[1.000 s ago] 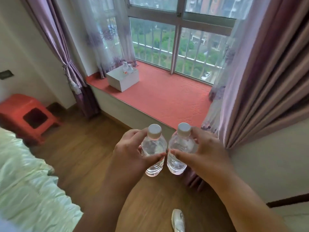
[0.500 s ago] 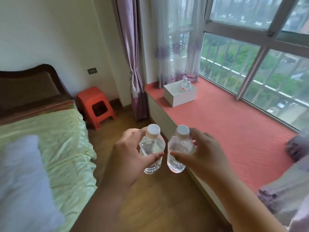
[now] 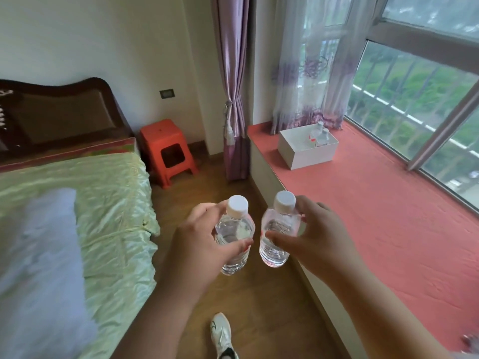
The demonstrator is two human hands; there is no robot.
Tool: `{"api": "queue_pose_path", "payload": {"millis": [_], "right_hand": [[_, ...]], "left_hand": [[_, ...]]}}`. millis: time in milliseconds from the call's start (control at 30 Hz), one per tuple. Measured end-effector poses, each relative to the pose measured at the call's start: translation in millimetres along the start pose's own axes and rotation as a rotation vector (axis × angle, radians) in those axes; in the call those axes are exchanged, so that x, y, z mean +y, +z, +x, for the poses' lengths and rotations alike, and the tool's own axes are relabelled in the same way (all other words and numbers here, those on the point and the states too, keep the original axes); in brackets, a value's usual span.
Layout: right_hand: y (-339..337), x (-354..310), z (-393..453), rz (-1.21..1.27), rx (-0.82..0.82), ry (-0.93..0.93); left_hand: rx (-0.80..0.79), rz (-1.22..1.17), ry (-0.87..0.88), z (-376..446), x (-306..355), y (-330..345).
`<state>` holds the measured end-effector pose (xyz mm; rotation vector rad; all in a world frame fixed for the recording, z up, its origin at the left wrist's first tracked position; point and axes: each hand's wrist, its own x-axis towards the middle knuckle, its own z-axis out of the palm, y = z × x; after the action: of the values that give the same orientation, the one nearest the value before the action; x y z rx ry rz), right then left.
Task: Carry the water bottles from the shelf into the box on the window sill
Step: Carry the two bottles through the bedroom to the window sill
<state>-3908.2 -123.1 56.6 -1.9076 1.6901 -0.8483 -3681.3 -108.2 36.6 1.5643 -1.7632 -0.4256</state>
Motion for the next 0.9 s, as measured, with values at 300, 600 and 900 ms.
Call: {"api": "queue_pose_path", "payload": {"millis": [300,600,900], "right_hand": [[15,-15,104,-0.061,0.087,0.049],[58,-38,194,-0.066,0.127,0.085],[96,-48,273,-0.037,0.061,0.027]], "left_hand": [[-0.037,-0.106,0.088,121,-29,8],[-0.049,-0.132,0.149,222,-80,-6],[-0.017,-0.076,0.086,280,-131,-14]]}}
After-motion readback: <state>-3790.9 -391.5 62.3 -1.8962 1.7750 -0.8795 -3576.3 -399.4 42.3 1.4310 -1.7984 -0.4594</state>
